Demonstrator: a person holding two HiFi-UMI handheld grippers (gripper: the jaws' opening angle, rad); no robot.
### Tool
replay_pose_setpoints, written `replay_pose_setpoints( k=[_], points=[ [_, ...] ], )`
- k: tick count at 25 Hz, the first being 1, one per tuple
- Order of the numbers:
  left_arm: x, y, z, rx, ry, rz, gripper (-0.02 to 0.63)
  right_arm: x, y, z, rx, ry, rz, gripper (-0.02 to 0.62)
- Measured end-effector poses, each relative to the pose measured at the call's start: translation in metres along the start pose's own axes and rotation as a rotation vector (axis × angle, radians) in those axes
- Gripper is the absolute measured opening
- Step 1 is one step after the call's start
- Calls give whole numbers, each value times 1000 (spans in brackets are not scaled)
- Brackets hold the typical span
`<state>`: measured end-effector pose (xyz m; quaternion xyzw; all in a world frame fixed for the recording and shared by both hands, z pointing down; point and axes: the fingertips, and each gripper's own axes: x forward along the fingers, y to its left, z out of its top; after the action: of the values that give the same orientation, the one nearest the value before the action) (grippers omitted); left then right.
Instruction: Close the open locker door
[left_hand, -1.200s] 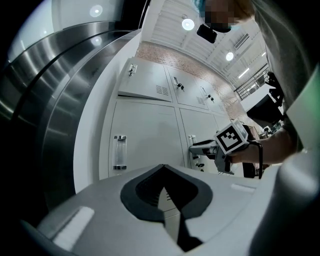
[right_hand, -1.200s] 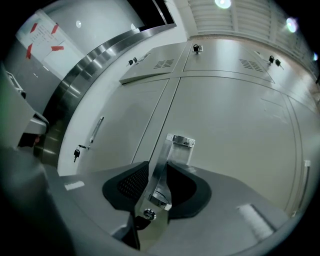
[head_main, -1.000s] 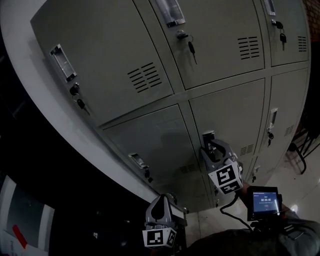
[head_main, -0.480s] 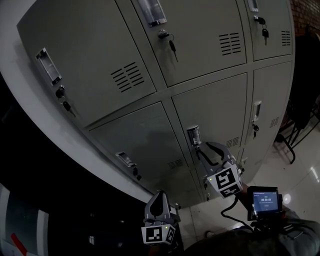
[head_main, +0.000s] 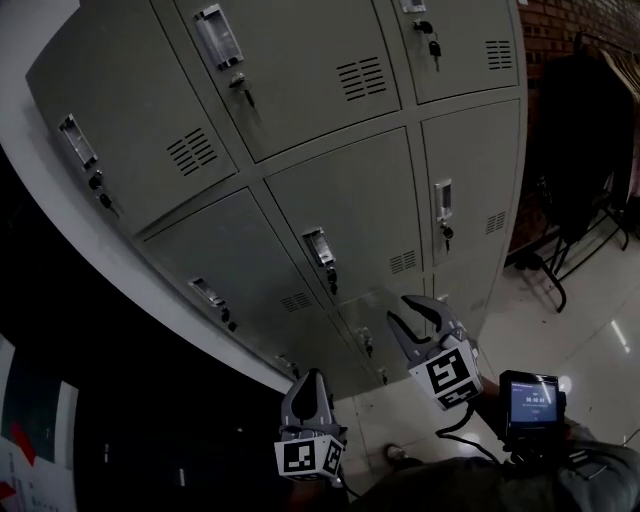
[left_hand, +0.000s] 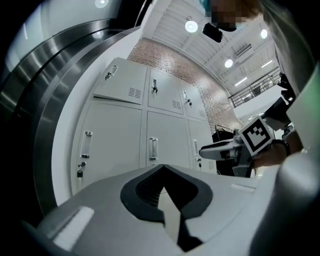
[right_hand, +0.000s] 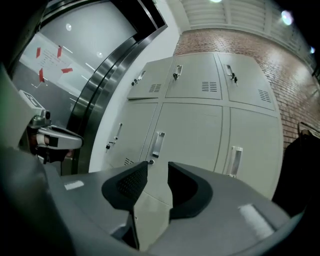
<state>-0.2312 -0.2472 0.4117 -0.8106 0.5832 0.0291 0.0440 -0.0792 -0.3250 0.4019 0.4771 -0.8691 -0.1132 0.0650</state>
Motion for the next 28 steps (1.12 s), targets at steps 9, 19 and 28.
replay_pose_setpoints(
  k=[9,19,28],
  points=[
    [-55,-135,1,-56,18,15,2,-154,-30,-21,45,5,33,120],
    [-86,-201,21,-48,16,-11,2,-248,-33,-20,84,16,30,44],
    [-96,-206,41,-52,-4,-74,2,-268,-18,-1,86,12,-13,6]
  ],
)
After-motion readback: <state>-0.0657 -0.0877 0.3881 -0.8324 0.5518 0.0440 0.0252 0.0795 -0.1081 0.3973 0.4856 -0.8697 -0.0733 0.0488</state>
